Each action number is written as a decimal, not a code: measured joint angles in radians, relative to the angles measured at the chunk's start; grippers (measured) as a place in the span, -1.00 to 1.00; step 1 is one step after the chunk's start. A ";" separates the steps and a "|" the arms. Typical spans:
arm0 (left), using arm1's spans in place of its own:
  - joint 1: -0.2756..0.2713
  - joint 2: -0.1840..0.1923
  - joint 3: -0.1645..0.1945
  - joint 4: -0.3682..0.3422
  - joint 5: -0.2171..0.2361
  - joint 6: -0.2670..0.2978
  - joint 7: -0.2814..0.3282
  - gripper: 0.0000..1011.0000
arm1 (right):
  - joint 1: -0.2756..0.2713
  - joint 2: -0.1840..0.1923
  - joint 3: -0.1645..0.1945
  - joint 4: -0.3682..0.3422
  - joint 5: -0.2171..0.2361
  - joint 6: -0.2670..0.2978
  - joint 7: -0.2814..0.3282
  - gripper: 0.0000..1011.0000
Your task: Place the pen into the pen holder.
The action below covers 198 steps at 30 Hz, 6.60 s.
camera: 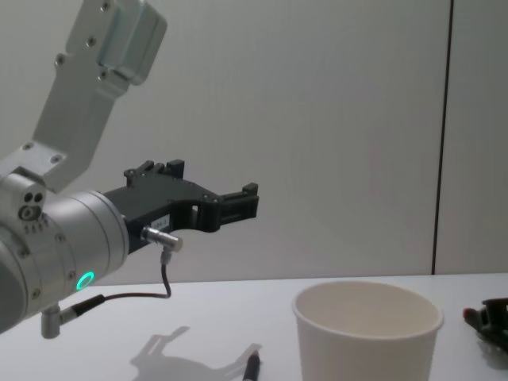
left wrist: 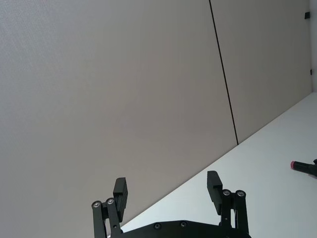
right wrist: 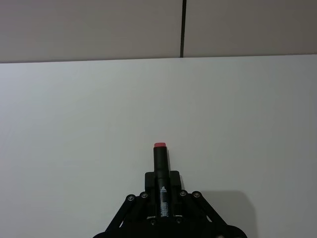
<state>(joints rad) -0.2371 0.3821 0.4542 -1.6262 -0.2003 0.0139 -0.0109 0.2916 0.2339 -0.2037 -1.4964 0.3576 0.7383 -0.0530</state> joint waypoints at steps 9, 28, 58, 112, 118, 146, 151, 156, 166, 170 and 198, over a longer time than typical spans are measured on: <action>0.000 0.000 0.000 0.000 0.000 0.000 0.000 0.98 | 0.000 -0.006 -0.002 -0.013 0.001 -0.030 0.010 -0.68; 0.000 0.000 0.000 0.000 0.000 0.000 0.000 0.98 | -0.044 -0.007 0.017 -0.140 0.126 -0.179 0.067 -0.68; 0.000 0.000 0.000 0.000 0.000 0.000 0.000 0.98 | -0.116 0.008 0.040 -0.286 0.356 -0.324 0.199 -0.68; 0.000 0.000 0.000 0.000 0.000 0.000 0.000 0.98 | -0.183 0.053 -0.070 -0.251 0.078 -0.641 0.573 -0.68; 0.000 0.000 0.000 0.000 0.000 0.000 0.000 0.98 | -0.187 0.053 -0.080 -0.254 0.115 -0.616 0.620 -0.68; 0.000 0.000 0.000 0.000 0.000 0.000 0.000 0.98 | -0.173 0.037 -0.134 -0.251 0.016 -0.674 0.637 -0.68; 0.000 0.000 0.000 0.000 0.000 0.000 0.000 0.98 | -0.197 0.043 -0.146 -0.239 -0.028 -0.747 0.598 -0.68; 0.000 0.000 0.000 0.000 0.000 0.000 0.000 0.98 | -0.222 0.044 -0.157 -0.224 -0.056 -0.833 0.550 -0.68; 0.000 0.000 0.000 0.000 0.000 0.000 0.000 0.98 | -0.263 0.043 -0.174 -0.198 -0.093 -0.977 0.472 -0.68; 0.000 0.000 0.000 0.000 0.000 0.000 0.000 0.98 | -0.273 0.042 -0.178 -0.192 -0.102 -1.012 0.453 -0.68; 0.000 0.000 0.000 0.000 0.000 0.000 0.000 0.98 | -0.294 0.042 -0.186 -0.179 -0.120 -1.085 0.414 -0.19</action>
<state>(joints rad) -0.2372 0.3821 0.4542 -1.6262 -0.2004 0.0139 -0.0109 -0.0025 0.2756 -0.3901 -1.6753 0.2376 -0.3463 0.3611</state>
